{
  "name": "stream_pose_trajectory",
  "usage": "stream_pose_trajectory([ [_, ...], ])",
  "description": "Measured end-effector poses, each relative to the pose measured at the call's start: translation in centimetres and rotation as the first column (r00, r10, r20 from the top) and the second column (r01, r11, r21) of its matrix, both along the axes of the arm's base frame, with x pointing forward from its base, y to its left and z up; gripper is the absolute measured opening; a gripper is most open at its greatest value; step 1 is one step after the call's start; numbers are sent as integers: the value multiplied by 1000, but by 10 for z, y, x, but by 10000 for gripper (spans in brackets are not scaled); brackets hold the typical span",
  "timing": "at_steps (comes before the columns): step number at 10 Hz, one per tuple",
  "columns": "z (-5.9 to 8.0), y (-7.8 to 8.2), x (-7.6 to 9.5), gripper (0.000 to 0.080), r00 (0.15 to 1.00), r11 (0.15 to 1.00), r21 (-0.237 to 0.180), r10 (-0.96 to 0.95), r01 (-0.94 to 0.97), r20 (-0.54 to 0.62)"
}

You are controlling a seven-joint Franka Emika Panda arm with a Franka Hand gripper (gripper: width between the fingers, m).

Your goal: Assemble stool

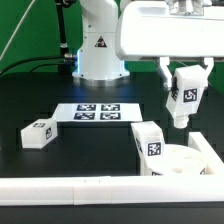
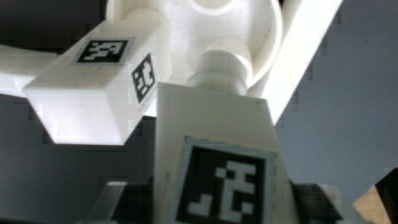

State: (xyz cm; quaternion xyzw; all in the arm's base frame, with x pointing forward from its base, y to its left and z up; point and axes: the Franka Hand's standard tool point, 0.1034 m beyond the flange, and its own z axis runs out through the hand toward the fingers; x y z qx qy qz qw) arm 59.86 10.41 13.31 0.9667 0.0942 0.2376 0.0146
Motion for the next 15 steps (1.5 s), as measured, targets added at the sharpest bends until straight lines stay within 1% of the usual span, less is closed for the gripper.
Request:
stream_pose_trajectory([
  [1, -9, 9, 2, 325, 998, 999, -16, 48, -47, 50],
  [2, -19, 12, 9, 325, 992, 991, -77, 113, -109, 52],
  [3, -15, 17, 19, 325, 987, 984, -113, 148, -140, 69],
  [4, -11, 21, 25, 325, 979, 973, -147, 188, -175, 78],
  [5, -6, 11, 28, 325, 979, 974, -151, 185, -171, 83],
  [6, -7, 9, 27, 325, 981, 976, -144, 176, -163, 81],
  [7, -9, 11, 27, 325, 980, 975, -146, 182, -169, 79],
  [8, -10, 11, 27, 325, 980, 974, -147, 182, -170, 77],
  [9, -17, 10, 26, 325, 981, 972, -154, 186, -175, 63],
  [11, -25, 17, 32, 325, 982, 972, -157, 182, -173, 48],
  [12, -32, 16, 31, 325, 983, 973, -158, 178, -170, 41],
  [15, -42, 18, 27, 325, 983, 971, -161, 183, -177, 26],
])
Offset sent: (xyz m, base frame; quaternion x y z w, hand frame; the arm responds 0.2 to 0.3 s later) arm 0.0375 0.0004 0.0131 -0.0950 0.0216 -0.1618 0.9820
